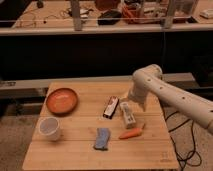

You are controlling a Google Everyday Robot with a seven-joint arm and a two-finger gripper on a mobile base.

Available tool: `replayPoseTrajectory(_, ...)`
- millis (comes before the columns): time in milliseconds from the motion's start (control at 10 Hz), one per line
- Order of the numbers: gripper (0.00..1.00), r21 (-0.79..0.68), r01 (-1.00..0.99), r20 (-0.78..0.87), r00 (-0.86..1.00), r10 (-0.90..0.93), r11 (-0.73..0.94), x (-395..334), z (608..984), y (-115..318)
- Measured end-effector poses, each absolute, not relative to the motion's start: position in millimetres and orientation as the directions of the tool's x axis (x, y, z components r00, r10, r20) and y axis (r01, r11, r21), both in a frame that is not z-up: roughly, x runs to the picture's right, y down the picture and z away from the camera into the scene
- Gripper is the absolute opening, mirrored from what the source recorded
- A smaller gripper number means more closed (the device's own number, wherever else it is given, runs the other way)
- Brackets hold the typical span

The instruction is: Place the bottle in the ceramic bowl

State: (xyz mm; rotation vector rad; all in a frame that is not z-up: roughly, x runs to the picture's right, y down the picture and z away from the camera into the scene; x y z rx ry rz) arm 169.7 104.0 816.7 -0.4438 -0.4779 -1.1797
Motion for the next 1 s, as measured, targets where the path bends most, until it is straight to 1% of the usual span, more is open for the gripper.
replayPoseTrajectory(200, 0.80, -0.049, 0.966, 0.577, 0.234, -0.783, 0.252, 164, 821, 109)
replayPoseTrajectory(500, 0.80, -0.052, 0.988, 0.593, 0.150, -0.791, 0.149, 156, 835, 124)
replayPoseTrajectory(1000, 0.80, -0.048, 0.996, 0.611, 0.092, -0.787, 0.079, 158, 848, 143)
